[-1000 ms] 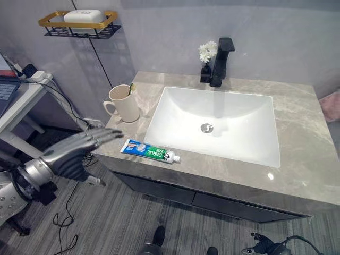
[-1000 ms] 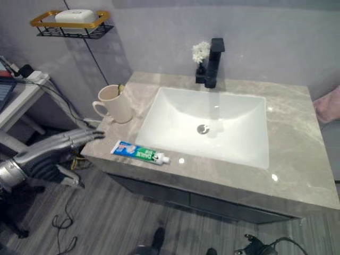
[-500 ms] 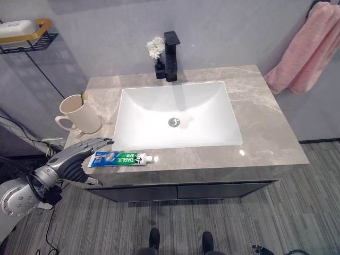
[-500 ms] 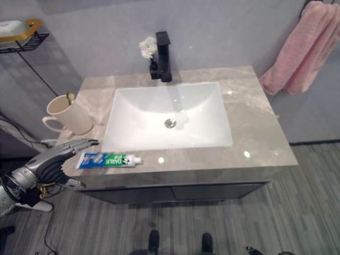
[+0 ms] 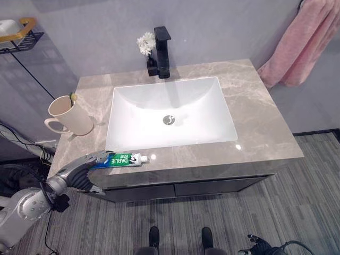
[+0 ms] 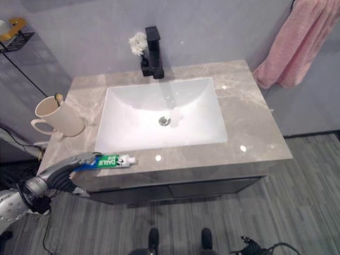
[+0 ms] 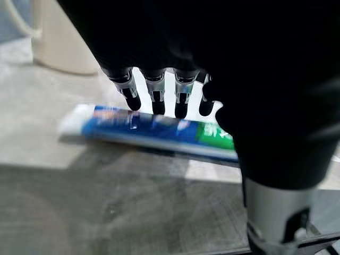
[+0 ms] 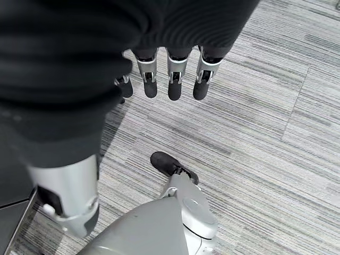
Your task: Put brush and paste in cup on sink, flatten towel.
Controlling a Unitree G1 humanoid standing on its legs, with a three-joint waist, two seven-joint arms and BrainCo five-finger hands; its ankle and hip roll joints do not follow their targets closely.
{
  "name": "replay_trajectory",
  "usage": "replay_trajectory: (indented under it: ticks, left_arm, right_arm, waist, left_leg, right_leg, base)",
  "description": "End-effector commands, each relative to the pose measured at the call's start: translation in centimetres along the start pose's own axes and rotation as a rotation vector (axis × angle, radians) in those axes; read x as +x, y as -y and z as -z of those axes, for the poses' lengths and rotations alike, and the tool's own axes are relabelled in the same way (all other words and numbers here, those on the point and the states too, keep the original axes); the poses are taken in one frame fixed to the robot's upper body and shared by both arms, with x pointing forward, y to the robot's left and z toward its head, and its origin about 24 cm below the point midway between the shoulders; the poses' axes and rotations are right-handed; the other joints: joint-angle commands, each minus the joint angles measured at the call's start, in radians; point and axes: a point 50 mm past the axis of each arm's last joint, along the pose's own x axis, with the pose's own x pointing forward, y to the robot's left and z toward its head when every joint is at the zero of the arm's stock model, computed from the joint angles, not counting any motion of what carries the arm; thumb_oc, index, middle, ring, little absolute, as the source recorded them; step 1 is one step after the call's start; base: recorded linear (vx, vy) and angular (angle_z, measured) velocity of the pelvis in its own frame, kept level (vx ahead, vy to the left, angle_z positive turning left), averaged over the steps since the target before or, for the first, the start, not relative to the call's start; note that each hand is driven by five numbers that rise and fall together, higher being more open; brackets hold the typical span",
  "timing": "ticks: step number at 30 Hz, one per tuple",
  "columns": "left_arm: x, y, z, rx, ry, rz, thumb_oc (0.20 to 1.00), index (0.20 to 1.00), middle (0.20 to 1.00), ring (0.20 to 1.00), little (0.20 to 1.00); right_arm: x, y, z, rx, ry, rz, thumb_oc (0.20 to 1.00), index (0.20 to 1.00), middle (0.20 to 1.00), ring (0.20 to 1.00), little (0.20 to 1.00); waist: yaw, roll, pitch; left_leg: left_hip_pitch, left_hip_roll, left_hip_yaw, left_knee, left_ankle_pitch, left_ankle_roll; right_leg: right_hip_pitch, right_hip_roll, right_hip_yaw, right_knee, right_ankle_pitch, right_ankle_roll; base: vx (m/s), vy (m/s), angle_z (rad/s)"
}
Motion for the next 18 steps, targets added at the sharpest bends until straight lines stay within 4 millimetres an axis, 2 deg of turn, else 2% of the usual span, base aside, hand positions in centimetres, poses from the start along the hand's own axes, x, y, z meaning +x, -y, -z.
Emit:
replay_trajectory:
  ticks: [1, 12, 13, 14, 15, 16, 18]
  left_arm:
    - [1.4, -0.9, -0.4, -0.011, 0.035, -0.071, 1.0, 1.0, 1.0, 1.0, 1.0]
    - [2.4, 0.9, 0.1, -0.065, 0.015, -0.041, 1.0, 1.0, 1.0, 1.0, 1.0]
    - [2.5, 1.1, 0.2, -0.059, 0.011, -0.035, 0.956, 0.956, 0.956, 0.956, 0.956]
    - [2.7, 1.3, 0.1, -0.056, 0.015, -0.028, 0.595, 0.595, 0.595, 0.595, 0.595]
    - [2.7, 1.3, 0.1, -0.056, 0.016, -0.027, 0.551, 0.551, 0.551, 0.551, 0.551]
    - [2.9, 1.7, 0.2, -0.048, 0.007, -0.01, 0.2, 0.2, 0.2, 0.2, 0.2]
    - [3.1, 2.0, 0.2, -0.026, 0.008, 0.012, 0.2, 0.2, 0.2, 0.2, 0.2]
  right_arm:
    - [0.2, 1.2, -1.7, -0.039, 0.061, 0.026, 1.0, 1.0, 1.0, 1.0, 1.0]
    - [0.1, 1.6, -2.2, -0.041, 0.09, 0.044, 1.0, 1.0, 1.0, 1.0, 1.0]
    - [0.1, 1.6, -2.2, -0.043, 0.09, 0.047, 1.0, 1.0, 1.0, 1.0, 1.0]
    - [0.1, 1.7, -2.2, -0.043, 0.091, 0.048, 1.0, 1.0, 1.0, 1.0, 1.0]
    - [0.1, 1.7, -2.2, -0.042, 0.091, 0.049, 1.0, 1.0, 1.0, 1.0, 1.0]
    - [0.1, 1.8, -2.2, -0.044, 0.09, 0.054, 1.0, 1.0, 1.0, 1.0, 1.0]
    - [0.0, 1.8, -2.1, -0.046, 0.091, 0.056, 1.0, 1.0, 1.0, 1.0, 1.0]
  waist:
    - [-0.017, -0.063, 0.008]
    - [-0.027, -0.074, 0.012]
    - [-0.029, -0.076, 0.012]
    - [-0.03, -0.077, 0.013]
    - [-0.029, -0.077, 0.013]
    - [-0.033, -0.08, 0.015]
    - [-0.036, -0.082, 0.015]
  left_leg:
    - [0.016, 0.011, 0.012, 0.004, -0.034, -0.009]
    - [-0.005, 0.02, 0.013, 0.004, -0.03, -0.011]
    - [-0.006, 0.022, 0.013, 0.004, -0.03, -0.012]
    - [-0.009, 0.023, 0.014, 0.004, -0.029, -0.012]
    - [-0.009, 0.023, 0.014, 0.004, -0.029, -0.012]
    - [-0.013, 0.024, 0.017, 0.004, -0.029, -0.012]
    - [-0.017, 0.026, 0.02, 0.004, -0.028, -0.013]
  right_leg:
    - [-0.041, -0.104, 0.005, -0.002, 0.058, 0.101]
    - [-0.066, -0.095, 0.009, -0.002, 0.06, 0.098]
    - [-0.068, -0.094, 0.009, -0.002, 0.06, 0.098]
    - [-0.071, -0.093, 0.011, -0.002, 0.06, 0.098]
    - [-0.071, -0.093, 0.011, -0.002, 0.06, 0.098]
    - [-0.076, -0.091, 0.013, -0.002, 0.061, 0.097]
    - [-0.084, -0.088, 0.015, -0.002, 0.061, 0.097]
  base:
    - [0.0, 0.0, 0.0]
    - [0.0, 0.0, 0.0]
    - [0.01, 0.002, -0.04]
    - [0.0, 0.0, 0.0]
    - [0.01, 0.003, -0.03]
    - [0.0, 0.0, 0.0]
    - [0.0, 0.0, 0.0]
